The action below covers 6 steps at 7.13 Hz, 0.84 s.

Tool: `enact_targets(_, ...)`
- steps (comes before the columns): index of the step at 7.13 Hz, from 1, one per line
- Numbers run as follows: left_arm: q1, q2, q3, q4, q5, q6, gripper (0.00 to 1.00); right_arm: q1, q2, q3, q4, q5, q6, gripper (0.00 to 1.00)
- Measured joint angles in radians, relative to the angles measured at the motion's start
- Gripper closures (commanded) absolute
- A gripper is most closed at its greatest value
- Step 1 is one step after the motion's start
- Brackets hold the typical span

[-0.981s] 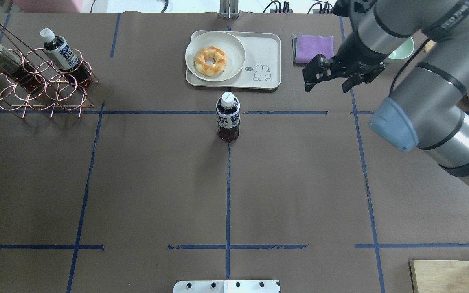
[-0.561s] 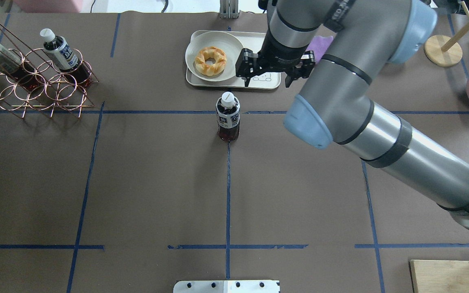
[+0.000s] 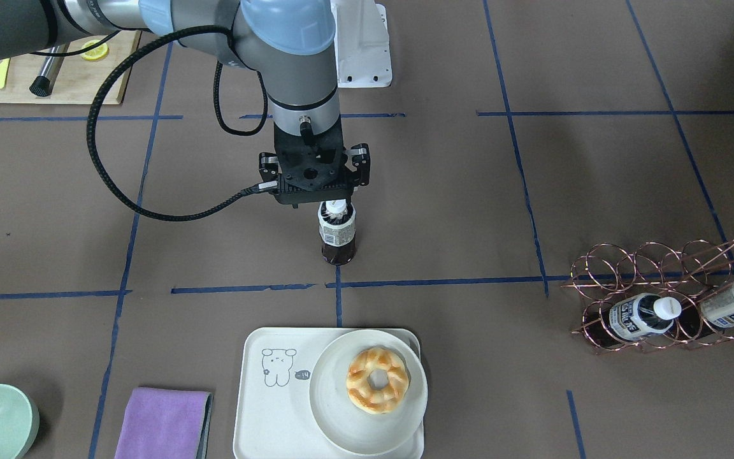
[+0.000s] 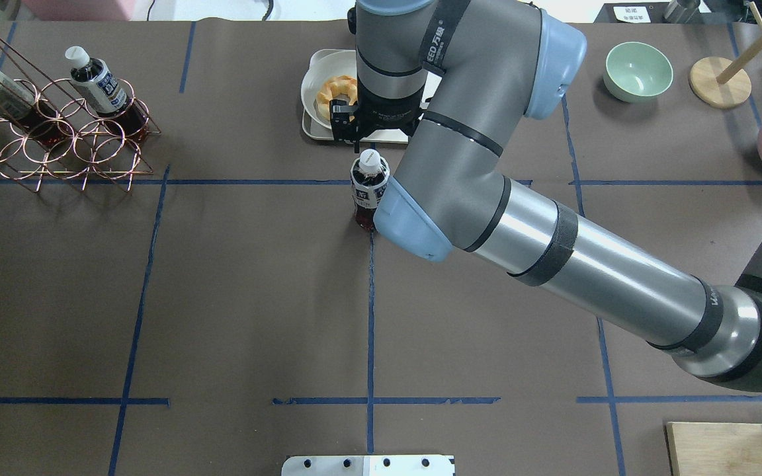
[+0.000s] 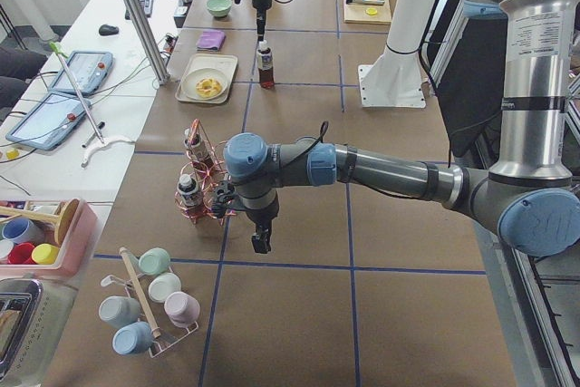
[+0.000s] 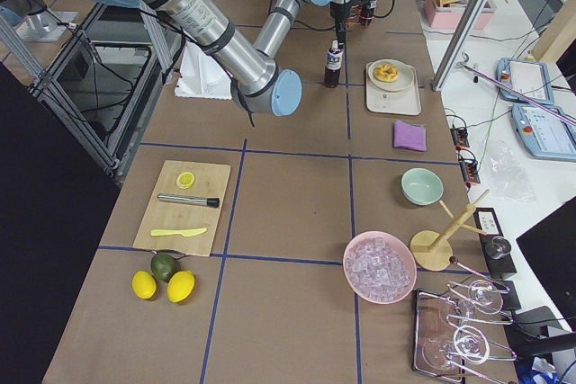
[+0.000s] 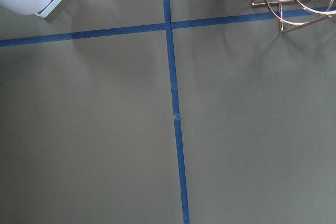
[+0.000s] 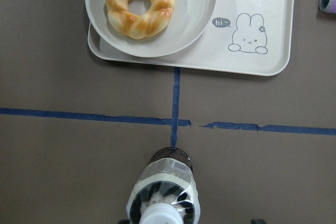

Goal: Place tea on tray
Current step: 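Close the right gripper around the tea bottle's neck and lift it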

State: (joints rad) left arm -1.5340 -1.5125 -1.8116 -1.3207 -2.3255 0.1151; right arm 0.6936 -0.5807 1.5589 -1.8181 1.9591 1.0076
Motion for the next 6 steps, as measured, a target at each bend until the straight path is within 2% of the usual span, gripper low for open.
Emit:
enact_targets(2, 0.0, 0.0, 0.0, 0.0, 0.0, 0.0, 0.0, -0.026, 0.002, -0.012, 0.0, -0.03, 0.0, 0.26)
enact_targets(6, 0.0, 0.0, 0.0, 0.0, 0.0, 0.0, 0.0, -0.044, 0.01, -0.024, 0.005, -0.045, 0.0, 0.46)
